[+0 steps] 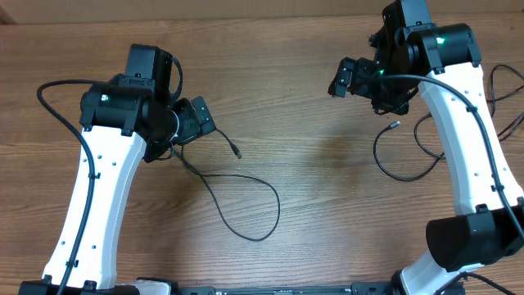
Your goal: Untangle cables
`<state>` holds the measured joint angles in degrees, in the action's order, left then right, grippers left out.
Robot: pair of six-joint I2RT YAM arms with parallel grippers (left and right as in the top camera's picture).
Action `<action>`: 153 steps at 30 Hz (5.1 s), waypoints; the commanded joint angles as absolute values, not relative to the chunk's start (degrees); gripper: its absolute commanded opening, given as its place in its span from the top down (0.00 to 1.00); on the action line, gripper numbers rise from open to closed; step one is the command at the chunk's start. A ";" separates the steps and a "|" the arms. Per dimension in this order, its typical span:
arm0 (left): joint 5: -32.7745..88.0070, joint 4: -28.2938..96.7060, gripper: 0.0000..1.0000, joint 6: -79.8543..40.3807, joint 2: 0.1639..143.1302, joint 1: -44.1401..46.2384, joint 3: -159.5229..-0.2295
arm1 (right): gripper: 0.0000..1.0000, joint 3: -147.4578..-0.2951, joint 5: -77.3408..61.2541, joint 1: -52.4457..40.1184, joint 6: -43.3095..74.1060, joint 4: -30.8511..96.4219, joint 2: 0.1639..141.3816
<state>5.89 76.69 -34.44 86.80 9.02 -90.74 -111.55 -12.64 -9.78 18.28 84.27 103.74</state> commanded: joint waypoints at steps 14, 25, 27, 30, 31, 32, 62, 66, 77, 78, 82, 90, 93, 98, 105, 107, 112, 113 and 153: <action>4.91 76.64 0.00 -35.35 86.96 9.43 -91.11 | 0.00 -111.35 -12.75 -9.69 17.93 81.25 103.66; 5.34 76.64 0.00 -35.35 86.96 9.41 -91.11 | 0.00 -111.35 -12.75 -9.69 17.93 83.11 103.66; 5.34 76.64 0.00 -35.35 86.96 9.43 -91.11 | 0.00 -111.35 -12.78 -9.69 17.93 83.46 103.66; 5.34 76.64 0.01 -35.38 86.96 9.43 -91.11 | 0.00 -111.35 -13.41 -9.69 17.98 84.12 103.66; 5.34 76.64 0.00 -35.35 86.96 9.43 -91.11 | 0.00 -111.35 -13.87 -9.69 17.96 84.29 103.66; 5.32 76.64 0.00 -35.35 86.96 9.43 -91.11 | 0.00 -111.35 -14.50 -9.69 17.96 84.44 103.66; 5.34 76.64 0.01 -35.38 86.96 9.41 -91.11 | 0.00 -111.35 -15.53 -9.69 17.91 79.90 103.66; 5.34 76.64 0.00 -35.38 86.96 9.43 -91.11 | 0.00 -111.35 -15.53 -9.69 17.89 80.51 103.66; 5.34 76.64 0.00 -35.35 86.96 9.43 -91.11 | 0.00 -111.35 -15.57 -9.69 17.93 79.18 103.66; 5.34 76.64 0.00 -35.38 86.96 9.41 -91.11 | 0.00 -111.35 -15.73 -9.69 17.96 79.13 103.66; 5.34 76.64 0.01 -35.35 86.96 9.43 -91.11 | 0.00 -111.35 -16.86 -9.69 17.96 78.46 103.66; 5.34 76.64 0.00 -35.38 86.96 9.41 -91.11 | 0.00 -111.35 -14.57 -9.28 18.22 72.34 103.66; 5.34 76.64 0.00 -35.35 86.96 9.41 -91.11 | 0.00 -111.37 -7.81 -7.88 22.20 71.37 103.66; 5.34 76.64 0.01 -35.35 86.96 9.41 -91.11 | 0.00 -111.37 3.70 -3.33 24.23 71.57 103.66; 5.34 76.64 0.00 -35.35 86.96 9.41 -91.11 | 0.00 -111.37 13.06 6.09 24.27 71.00 103.68; 5.34 76.64 0.00 -35.38 86.96 9.41 -91.11 | 0.00 -111.35 14.44 9.41 24.23 69.93 103.70; 5.34 76.64 0.00 -35.38 86.96 9.41 -91.11 | 0.00 -111.35 14.52 18.52 24.21 67.46 103.70; 5.34 76.64 0.00 -35.38 86.96 9.41 -91.11 | 0.00 -111.35 14.52 20.36 24.21 67.11 103.70; 5.34 76.64 0.00 -35.35 86.96 9.41 -91.11 | 0.96 -115.74 7.16 36.14 28.56 73.69 115.83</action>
<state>5.72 76.69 -34.61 86.80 9.02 -90.74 -111.63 6.72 36.16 28.49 72.95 116.97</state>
